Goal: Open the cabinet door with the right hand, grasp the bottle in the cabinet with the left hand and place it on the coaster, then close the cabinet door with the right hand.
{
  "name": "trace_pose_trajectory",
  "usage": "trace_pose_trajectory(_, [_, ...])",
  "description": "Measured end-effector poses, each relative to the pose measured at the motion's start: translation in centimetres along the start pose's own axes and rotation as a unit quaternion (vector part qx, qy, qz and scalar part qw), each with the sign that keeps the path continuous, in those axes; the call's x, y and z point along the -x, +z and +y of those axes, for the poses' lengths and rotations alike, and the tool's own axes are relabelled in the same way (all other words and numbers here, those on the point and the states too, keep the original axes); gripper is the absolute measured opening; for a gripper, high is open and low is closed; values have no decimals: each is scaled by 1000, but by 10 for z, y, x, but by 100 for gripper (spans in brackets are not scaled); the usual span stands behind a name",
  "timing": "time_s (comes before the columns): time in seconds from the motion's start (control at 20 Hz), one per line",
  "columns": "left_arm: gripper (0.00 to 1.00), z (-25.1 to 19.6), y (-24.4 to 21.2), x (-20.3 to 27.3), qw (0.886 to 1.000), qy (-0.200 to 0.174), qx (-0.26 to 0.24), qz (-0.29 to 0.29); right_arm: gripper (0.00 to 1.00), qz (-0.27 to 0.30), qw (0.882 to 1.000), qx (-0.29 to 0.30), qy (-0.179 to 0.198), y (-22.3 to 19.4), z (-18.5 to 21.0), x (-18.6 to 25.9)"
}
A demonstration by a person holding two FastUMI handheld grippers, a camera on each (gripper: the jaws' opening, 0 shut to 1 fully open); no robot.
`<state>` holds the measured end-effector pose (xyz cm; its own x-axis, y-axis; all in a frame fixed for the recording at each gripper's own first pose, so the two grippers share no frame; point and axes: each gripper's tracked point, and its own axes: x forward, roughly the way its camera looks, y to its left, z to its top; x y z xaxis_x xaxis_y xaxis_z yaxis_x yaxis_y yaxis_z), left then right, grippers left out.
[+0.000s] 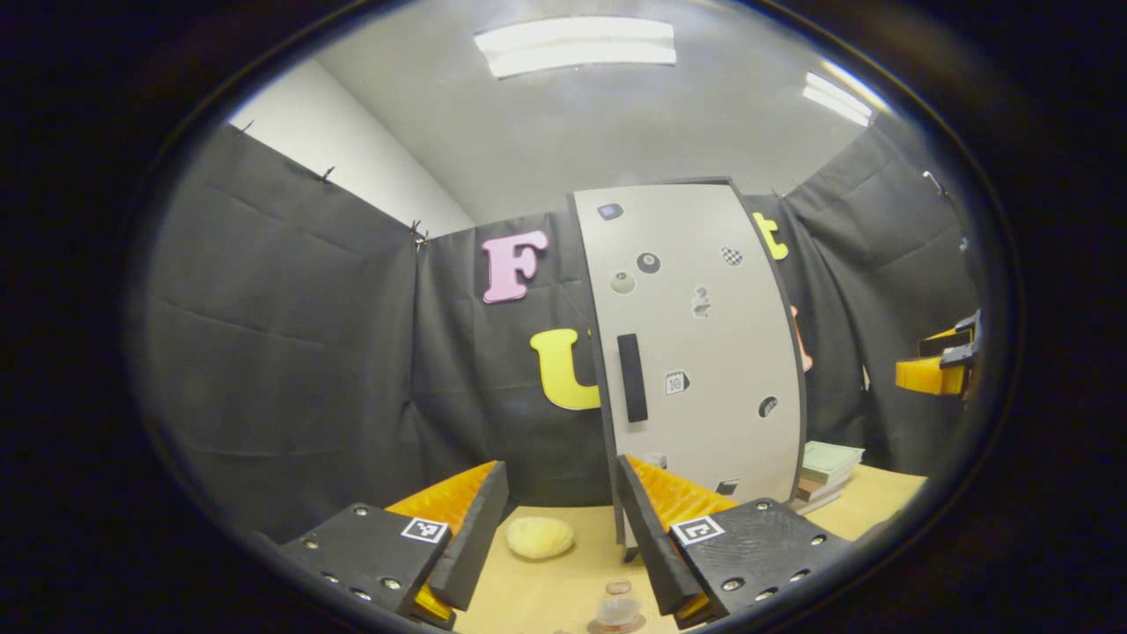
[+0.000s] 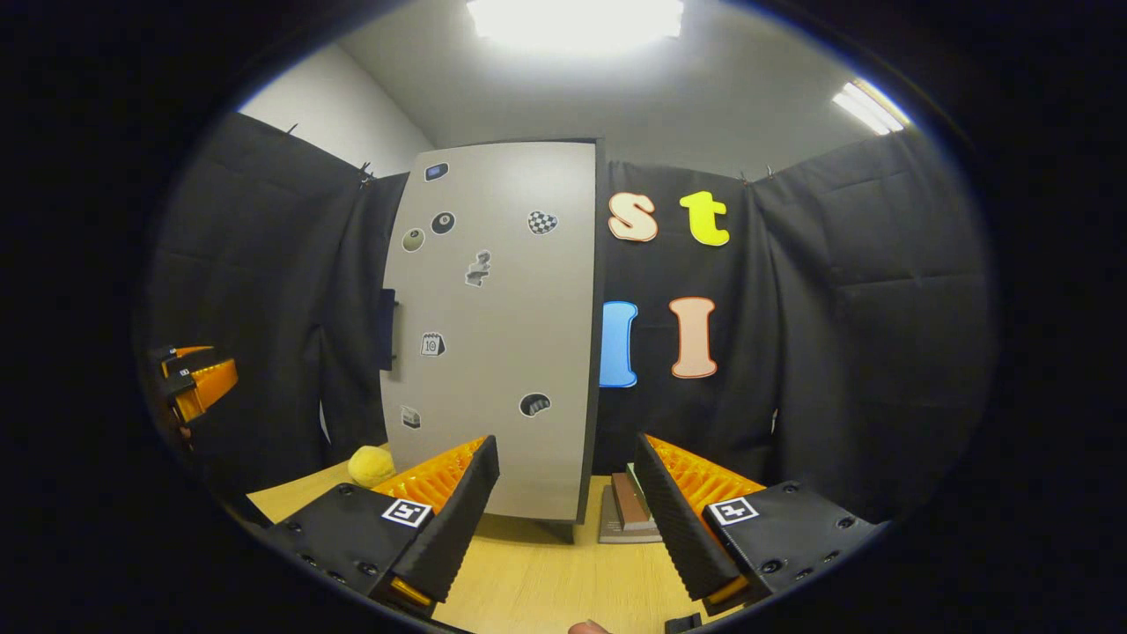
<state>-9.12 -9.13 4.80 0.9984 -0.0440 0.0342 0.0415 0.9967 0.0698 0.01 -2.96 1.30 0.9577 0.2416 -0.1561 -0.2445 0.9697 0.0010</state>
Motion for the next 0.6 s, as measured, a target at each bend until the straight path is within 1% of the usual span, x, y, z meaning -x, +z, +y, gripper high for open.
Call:
trace_pose_trajectory(0.1, [76,-3,4,6,1000,-4,4,-2,98,-5,1000,-7,-5,-2,-4,15])
trace_pose_trajectory(0.2, [74,-2,5,11,1000,-7,7,-1,98,-8,1000,-14,-17,-5,-9,28])
trace_pose_trajectory(0.25, [74,0,4,13,1000,-7,9,1,98,-6,1000,-18,-21,-7,-9,34])
trace_pose_trajectory(0.3, [76,2,3,15,1000,-8,13,7,98,-5,1000,-21,-22,-8,-9,40])
trace_pose_trajectory(0.35, [74,3,1,18,1000,-10,17,9,98,-8,999,-21,-24,-8,-9,45])
trace_pose_trajectory(0.45, [74,7,-1,22,1000,-13,21,11,98,-11,999,-21,-33,-10,-10,54])
trace_pose_trajectory(0.6, [74,10,-3,25,1000,-18,16,11,98,-7,999,-21,-34,-13,-5,61])
